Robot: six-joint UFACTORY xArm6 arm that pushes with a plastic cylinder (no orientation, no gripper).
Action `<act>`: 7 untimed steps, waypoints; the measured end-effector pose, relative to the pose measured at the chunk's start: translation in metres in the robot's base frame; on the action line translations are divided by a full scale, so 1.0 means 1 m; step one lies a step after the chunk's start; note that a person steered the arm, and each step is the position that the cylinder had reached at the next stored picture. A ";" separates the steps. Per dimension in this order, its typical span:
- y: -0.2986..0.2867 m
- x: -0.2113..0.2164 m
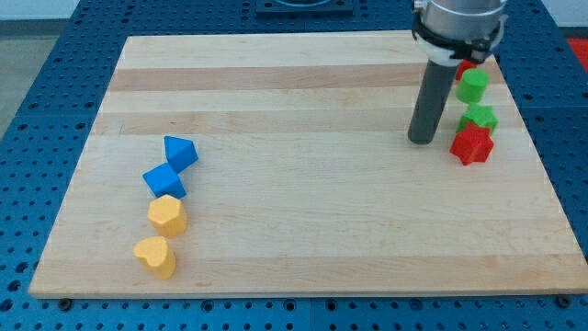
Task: Slightly move the red star to right
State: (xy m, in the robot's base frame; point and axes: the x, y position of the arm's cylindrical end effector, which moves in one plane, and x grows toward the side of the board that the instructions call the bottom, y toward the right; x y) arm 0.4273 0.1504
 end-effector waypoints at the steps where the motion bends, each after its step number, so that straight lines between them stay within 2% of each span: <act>1: 0.000 0.000; 2: 0.005 0.014; 4: 0.005 0.014; 5: 0.027 0.033; 7: 0.030 0.035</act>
State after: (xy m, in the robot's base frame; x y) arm 0.4626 0.1809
